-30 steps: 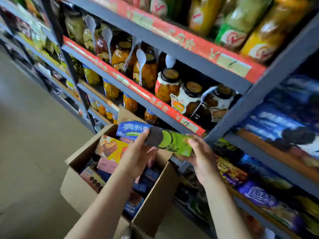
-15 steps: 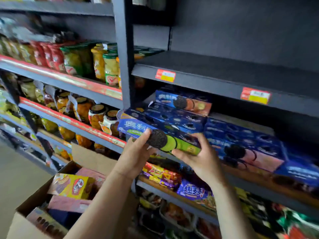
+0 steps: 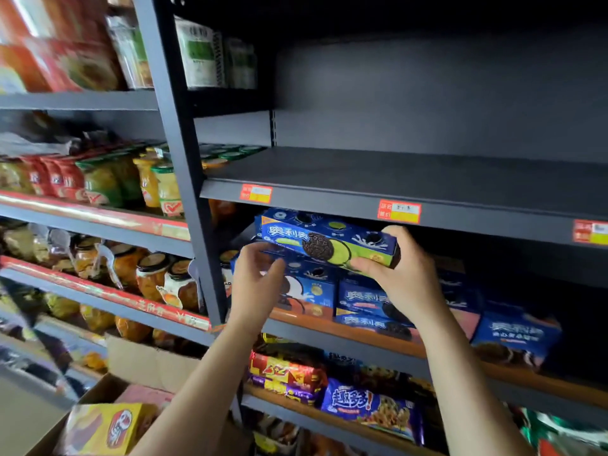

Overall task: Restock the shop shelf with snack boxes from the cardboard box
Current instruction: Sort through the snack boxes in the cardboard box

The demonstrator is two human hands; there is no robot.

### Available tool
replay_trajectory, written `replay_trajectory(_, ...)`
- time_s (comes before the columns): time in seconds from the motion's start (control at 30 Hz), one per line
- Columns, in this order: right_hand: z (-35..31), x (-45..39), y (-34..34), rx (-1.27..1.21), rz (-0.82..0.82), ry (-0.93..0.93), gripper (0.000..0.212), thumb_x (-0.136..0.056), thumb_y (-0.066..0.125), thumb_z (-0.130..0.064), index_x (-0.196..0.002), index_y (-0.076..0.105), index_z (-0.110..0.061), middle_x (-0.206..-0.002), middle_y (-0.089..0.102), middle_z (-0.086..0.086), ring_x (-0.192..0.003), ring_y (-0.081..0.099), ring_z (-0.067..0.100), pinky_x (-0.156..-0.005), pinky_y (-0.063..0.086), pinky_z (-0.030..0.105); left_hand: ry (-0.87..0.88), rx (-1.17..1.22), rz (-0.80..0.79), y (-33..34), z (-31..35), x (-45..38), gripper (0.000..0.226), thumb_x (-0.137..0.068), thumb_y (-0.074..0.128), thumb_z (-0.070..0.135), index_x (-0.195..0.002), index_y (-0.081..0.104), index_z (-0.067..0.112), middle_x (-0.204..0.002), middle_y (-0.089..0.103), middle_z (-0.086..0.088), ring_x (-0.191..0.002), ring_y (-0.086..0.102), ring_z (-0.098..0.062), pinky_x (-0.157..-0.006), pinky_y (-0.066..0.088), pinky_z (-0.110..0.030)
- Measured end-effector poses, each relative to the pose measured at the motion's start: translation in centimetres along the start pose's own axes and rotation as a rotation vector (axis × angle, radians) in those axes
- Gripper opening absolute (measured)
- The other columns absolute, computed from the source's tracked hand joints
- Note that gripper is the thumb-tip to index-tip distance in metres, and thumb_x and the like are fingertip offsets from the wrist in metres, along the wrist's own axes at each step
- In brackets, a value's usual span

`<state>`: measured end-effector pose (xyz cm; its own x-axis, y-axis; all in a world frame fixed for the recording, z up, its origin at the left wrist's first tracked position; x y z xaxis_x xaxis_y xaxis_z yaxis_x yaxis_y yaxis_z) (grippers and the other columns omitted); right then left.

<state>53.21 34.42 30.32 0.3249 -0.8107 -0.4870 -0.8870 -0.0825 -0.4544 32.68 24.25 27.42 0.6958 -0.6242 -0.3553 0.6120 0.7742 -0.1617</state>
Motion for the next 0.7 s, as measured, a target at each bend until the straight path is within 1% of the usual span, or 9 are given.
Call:
replay_trajectory(0.07,-0.2,-0.8,1.1,0.063,0.009,-0.015,0.049,-0.074,0.084,-0.044,-0.108,0.049,-0.034,-0.102,0.063,-0.013,-0.091,0.058,0.006,-0.073,0.043,0.026,0.256,-0.318,0.030,-0.5,-1.4,-0.9,0.034,-0.091,0.063,0.013,-0.125,0.056,0.012,-0.117,0.056,-0.002,-0.108,0.053,-0.011,-0.094,0.047,-0.031)
replay_trajectory(0.1,-0.3,-1.2,1.8,0.092,0.006,-0.017,0.049,-0.074,0.083,-0.045,-0.107,0.049,-0.033,-0.102,0.063,-0.010,-0.092,0.058,0.012,-0.072,0.044,0.031,0.358,-0.464,-0.006,-0.6,-2.1,-1.3,0.038,-0.090,0.062,0.018,-0.127,0.057,0.011,-0.123,0.056,-0.004,-0.116,0.049,-0.019,-0.099,0.043,-0.036)
replay_trajectory(0.13,-0.3,-1.7,2.7,0.116,-0.001,-0.013,0.048,-0.074,0.082,-0.046,-0.106,0.049,-0.031,-0.102,0.064,-0.008,-0.092,0.059,0.014,-0.071,0.045,0.032,0.429,-0.598,-0.046,-0.7,-2.9,-1.6,0.042,-0.089,0.060,0.024,-0.129,0.059,0.011,-0.127,0.057,-0.005,-0.121,0.048,-0.024,-0.102,0.041,-0.040)
replay_trajectory(0.2,-0.4,-2.6,4.3,0.144,-0.017,0.010,0.047,-0.075,0.081,-0.047,-0.104,0.048,-0.030,-0.101,0.064,-0.006,-0.091,0.060,0.017,-0.069,0.047,0.033,0.448,-0.761,-0.142,-0.7,-3.9,-1.8,0.049,-0.088,0.051,0.038,-0.127,0.063,0.012,-0.130,0.060,-0.006,-0.124,0.051,-0.029,-0.105,0.042,-0.046)
replay_trajectory(0.3,-0.8,-3.6,6.4,0.173,-0.065,0.032,0.046,-0.075,0.081,-0.046,-0.102,0.049,-0.027,-0.100,0.064,-0.003,-0.088,0.060,0.019,-0.065,0.045,0.033,0.439,-0.839,-0.214,-0.9,-4.9,-1.7,0.056,-0.089,0.040,0.050,-0.127,0.064,0.016,-0.130,0.063,-0.004,-0.125,0.054,-0.029,-0.107,0.043,-0.050)
replay_trajectory(0.43,-0.9,-4.5,7.7,0.247,-0.108,0.056,0.052,-0.076,0.080,-0.049,-0.109,0.048,-0.026,-0.112,0.058,0.004,-0.089,0.059,0.021,-0.064,0.044,0.032,0.455,-0.858,-0.220,-1.2,-5.4,-2.0,0.056,-0.089,0.040,0.052,-0.127,0.065,0.019,-0.126,0.065,-0.002,-0.122,0.056,-0.027,-0.107,0.043,-0.052)
replay_trajectory(0.53,-0.8,-4.9,7.8,0.279,-0.108,0.064,0.056,-0.078,0.079,-0.047,-0.120,0.050,-0.023,-0.120,0.056,0.006,-0.096,0.059,0.023,-0.071,0.046,0.032,0.471,-0.865,-0.217,-1.4,-5.3,-2.3,0.056,-0.088,0.038,0.053,-0.126,0.066,0.023,-0.123,0.065,0.002,-0.118,0.057,-0.025,-0.104,0.042,-0.049)
replay_trajectory(0.63,-1.0,-4.9,7.5,0.321,-0.110,0.072,0.061,-0.085,0.075,-0.040,-0.137,0.047,-0.023,-0.135,0.049,0.008,-0.117,0.054,0.027,-0.082,0.042,0.029,0.465,-0.852,-0.225,-1.4,-5.4,-2.6,0.056,-0.088,0.037,0.054,-0.125,0.066,0.024,-0.121,0.065,0.003,-0.116,0.057,-0.026,-0.103,0.041,-0.049)
replay_trajectory(0.7,-1.4,-4.3,7.5,0.347,-0.079,0.036,0.066,-0.085,0.075,-0.038,-0.141,0.044,-0.023,-0.143,0.040,0.009,-0.126,0.049,0.028,-0.092,0.045,0.033,0.467,-0.832,-0.250,-1.4,-5.6,-2.7,0.056,-0.087,0.039,0.053,-0.125,0.066,0.023,-0.121,0.065,0.002,-0.115,0.058,-0.027,-0.103,0.042,-0.049)
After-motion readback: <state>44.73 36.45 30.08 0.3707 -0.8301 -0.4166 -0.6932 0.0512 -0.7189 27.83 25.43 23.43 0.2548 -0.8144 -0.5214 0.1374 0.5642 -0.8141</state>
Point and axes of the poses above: each hand's wrist, its own x-axis away from the middle knuckle, its own y-axis out of the palm, z = x × y, the point moved 1 cm from there along -x, towards the middle knuckle
